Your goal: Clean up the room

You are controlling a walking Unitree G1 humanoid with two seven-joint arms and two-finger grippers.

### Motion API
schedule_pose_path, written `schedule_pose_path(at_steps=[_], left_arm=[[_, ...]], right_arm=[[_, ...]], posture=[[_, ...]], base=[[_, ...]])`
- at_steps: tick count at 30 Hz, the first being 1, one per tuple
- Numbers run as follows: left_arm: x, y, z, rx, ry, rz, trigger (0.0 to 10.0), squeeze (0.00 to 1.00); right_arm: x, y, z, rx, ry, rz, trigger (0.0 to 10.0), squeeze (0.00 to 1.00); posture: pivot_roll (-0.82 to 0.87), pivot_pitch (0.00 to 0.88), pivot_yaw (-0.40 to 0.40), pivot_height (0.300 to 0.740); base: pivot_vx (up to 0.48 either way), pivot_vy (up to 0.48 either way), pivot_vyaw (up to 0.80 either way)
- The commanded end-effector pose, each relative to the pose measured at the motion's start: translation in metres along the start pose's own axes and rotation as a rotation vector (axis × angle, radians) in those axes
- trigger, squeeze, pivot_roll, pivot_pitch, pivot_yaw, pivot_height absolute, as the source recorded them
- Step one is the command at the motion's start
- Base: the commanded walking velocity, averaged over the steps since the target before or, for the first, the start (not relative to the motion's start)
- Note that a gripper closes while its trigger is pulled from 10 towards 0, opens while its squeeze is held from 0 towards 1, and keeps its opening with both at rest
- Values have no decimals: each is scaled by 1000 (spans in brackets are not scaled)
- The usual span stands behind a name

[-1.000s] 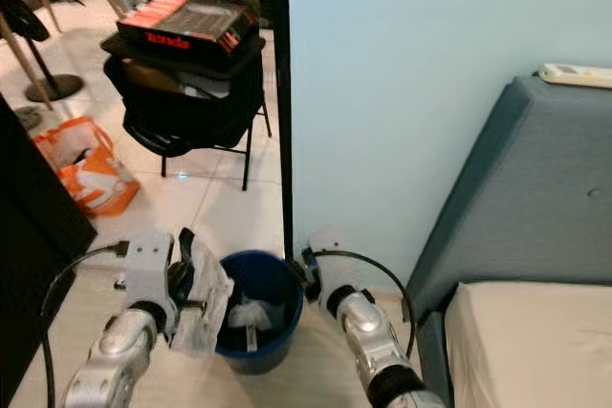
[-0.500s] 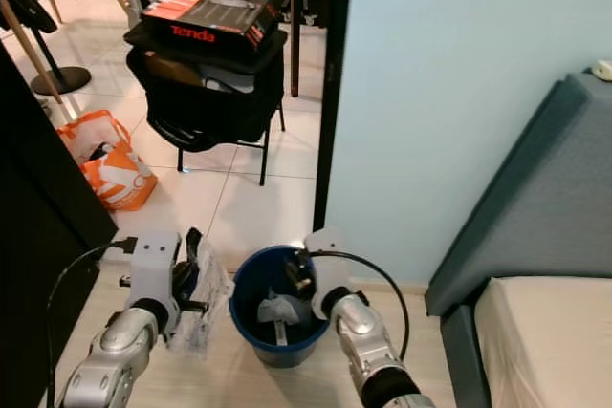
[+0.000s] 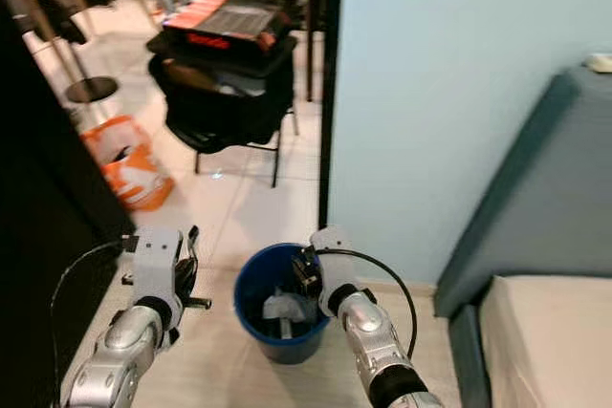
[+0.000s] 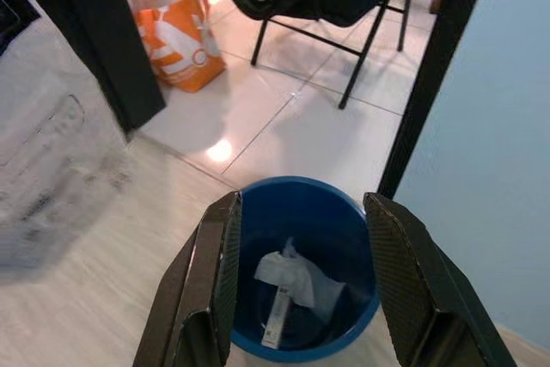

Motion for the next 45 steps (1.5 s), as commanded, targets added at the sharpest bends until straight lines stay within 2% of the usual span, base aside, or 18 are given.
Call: schedule_pose_path(at_steps=[1, 10, 23, 41, 45], left_arm=[[-9, -2, 2, 15, 14, 34, 10000, 0], [-11, -3, 4, 17, -12, 39, 10000, 0], [-8, -3, -2, -18, -30, 13, 10000, 0], [-5, -3, -2, -19, -52, -9, 10000, 0], [-3, -3, -1, -10, -61, -21, 10000, 0]], right_arm=[[-2, 2, 5, 14, -2, 12, 10000, 0], [-3, 3, 3, 8, -21, 35, 10000, 0], [-3, 1, -2, -12, -20, 30, 10000, 0], [-1, 1, -3, -13, -14, 23, 10000, 0], [-1, 1, -3, -10, -14, 23, 10000, 0]], posture=[[86, 99, -36, 740], [89, 91, -41, 740], [80, 77, -38, 740], [77, 70, -40, 740], [78, 72, -42, 740]], base=[[0, 0, 0], [0, 0, 0], [333, 0, 0], [369, 0, 0], [0, 0, 0]])
Point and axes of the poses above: a point about 5 cm out from each wrist's last joint towards the gripper, its own y axis pointing out of the wrist towards the gripper, its own x axis along the axis of the wrist's last joint, z = x × y, the point moved 1 cm from there along y, pointing out of the wrist towards the gripper, and after that the axes turned 15 degrees about y, right-handed, at the moved point
